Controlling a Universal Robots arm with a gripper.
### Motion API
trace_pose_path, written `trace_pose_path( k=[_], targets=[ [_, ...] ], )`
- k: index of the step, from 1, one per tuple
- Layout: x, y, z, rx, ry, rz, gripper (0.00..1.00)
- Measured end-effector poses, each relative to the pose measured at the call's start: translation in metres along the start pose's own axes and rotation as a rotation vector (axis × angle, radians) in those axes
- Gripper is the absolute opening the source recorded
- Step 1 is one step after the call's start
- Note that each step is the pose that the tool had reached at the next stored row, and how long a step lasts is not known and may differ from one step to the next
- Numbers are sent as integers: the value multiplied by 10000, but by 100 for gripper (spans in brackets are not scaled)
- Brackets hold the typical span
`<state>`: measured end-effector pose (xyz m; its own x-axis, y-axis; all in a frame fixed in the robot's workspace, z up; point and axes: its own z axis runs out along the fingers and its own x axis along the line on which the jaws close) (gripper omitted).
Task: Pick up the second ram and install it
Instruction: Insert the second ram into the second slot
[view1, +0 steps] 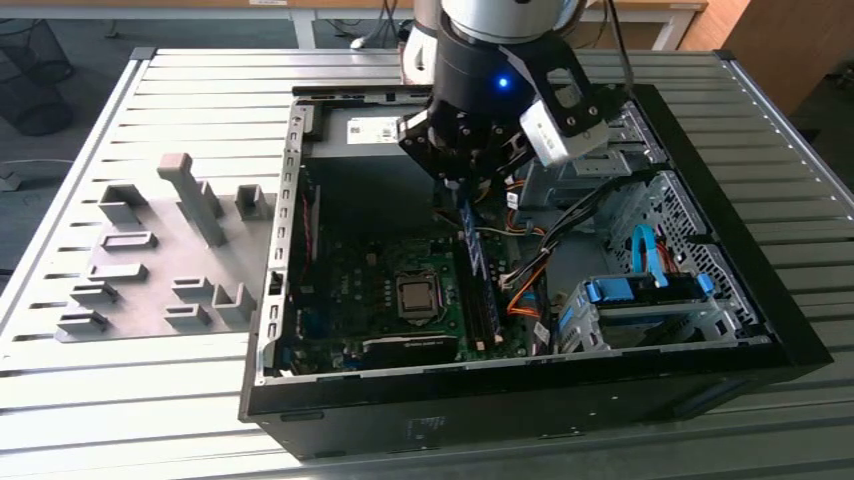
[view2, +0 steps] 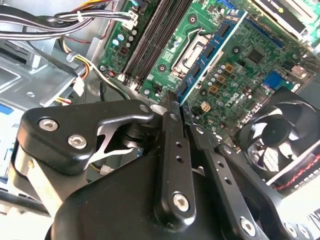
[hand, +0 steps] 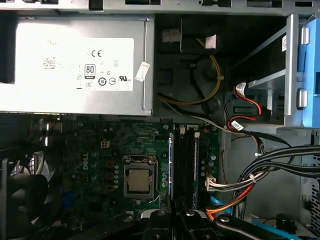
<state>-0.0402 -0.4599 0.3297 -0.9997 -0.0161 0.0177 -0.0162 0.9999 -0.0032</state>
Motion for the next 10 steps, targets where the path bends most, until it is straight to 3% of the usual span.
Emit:
trace_pose_path(
  k=[5, 10],
  targets=[
    [-2, -14, 91, 0, 0, 0, 14],
    [-4, -81, 183, -3, -2, 0, 14]
  ],
)
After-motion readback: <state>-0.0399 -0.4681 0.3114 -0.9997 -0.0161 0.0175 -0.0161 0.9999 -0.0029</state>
